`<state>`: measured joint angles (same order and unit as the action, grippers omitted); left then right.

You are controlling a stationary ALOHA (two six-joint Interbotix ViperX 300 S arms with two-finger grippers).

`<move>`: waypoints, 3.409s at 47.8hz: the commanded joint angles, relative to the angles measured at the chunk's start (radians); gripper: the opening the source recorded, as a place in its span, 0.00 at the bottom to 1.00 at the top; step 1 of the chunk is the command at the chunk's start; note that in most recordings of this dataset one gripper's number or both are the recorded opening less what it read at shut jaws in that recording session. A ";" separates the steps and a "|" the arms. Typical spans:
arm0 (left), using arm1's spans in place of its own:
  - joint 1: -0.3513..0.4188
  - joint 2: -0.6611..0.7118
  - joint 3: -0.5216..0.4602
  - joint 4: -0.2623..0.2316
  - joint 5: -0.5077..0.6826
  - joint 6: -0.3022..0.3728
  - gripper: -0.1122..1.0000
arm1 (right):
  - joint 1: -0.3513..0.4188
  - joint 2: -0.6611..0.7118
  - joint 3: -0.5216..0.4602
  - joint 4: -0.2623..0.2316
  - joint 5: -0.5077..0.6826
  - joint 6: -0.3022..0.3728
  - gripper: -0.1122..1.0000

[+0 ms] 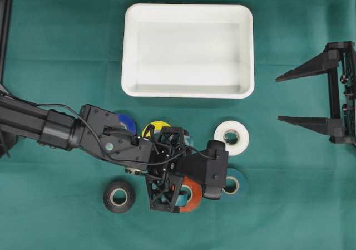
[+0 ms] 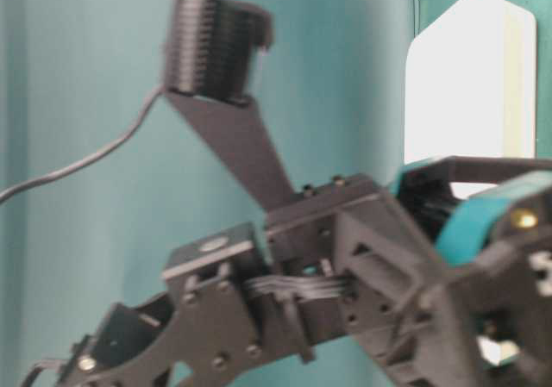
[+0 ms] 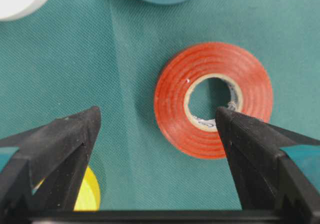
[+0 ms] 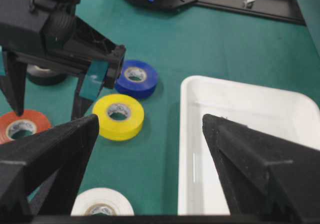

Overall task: Pick up the tape from a random location and place it into the white case.
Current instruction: 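Lower the left gripper and pinch the orange-red roll's rim, then lift the orange-red roll with the left gripper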

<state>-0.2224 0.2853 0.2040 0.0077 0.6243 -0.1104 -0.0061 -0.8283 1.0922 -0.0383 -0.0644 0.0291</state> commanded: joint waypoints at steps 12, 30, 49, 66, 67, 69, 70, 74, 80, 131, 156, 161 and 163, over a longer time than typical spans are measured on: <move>-0.003 0.043 -0.018 0.003 -0.037 0.002 1.00 | -0.002 0.015 -0.021 -0.006 -0.006 0.000 0.92; 0.002 0.084 -0.015 0.003 -0.051 0.002 1.00 | -0.002 0.020 -0.020 -0.008 -0.006 0.000 0.92; 0.011 0.089 -0.025 0.005 -0.043 0.002 0.92 | -0.002 0.023 -0.021 -0.008 -0.005 0.000 0.92; 0.009 0.077 -0.035 0.005 -0.037 -0.002 0.30 | -0.006 0.026 -0.020 -0.006 -0.006 0.000 0.92; 0.009 0.078 -0.037 0.005 -0.035 -0.002 0.30 | -0.006 0.026 -0.021 -0.008 -0.006 0.000 0.92; 0.009 0.077 -0.037 0.003 -0.031 -0.002 0.30 | -0.005 0.028 -0.021 -0.008 -0.006 0.000 0.92; 0.009 0.077 -0.037 0.005 -0.029 -0.002 0.30 | -0.006 0.028 -0.021 -0.008 -0.006 0.000 0.92; 0.009 0.077 -0.038 0.005 -0.023 -0.003 0.30 | -0.005 0.028 -0.020 -0.008 -0.006 0.000 0.92; 0.008 0.074 -0.038 0.003 -0.014 -0.005 0.30 | -0.005 0.028 -0.021 -0.008 -0.005 0.000 0.92; 0.000 -0.172 -0.184 0.005 0.242 -0.006 0.30 | -0.008 0.028 -0.023 -0.008 0.002 0.000 0.92; -0.005 -0.261 -0.275 0.005 0.339 -0.005 0.30 | -0.008 0.028 -0.023 -0.006 0.002 0.000 0.92; -0.011 -0.278 -0.295 0.006 0.357 -0.005 0.30 | -0.008 0.028 -0.023 -0.008 0.002 0.000 0.92; -0.012 -0.282 -0.299 0.006 0.364 -0.005 0.30 | -0.008 0.028 -0.025 -0.008 0.002 0.000 0.92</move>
<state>-0.2286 0.0506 -0.0583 0.0107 0.9817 -0.1150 -0.0123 -0.8038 1.0922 -0.0445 -0.0583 0.0307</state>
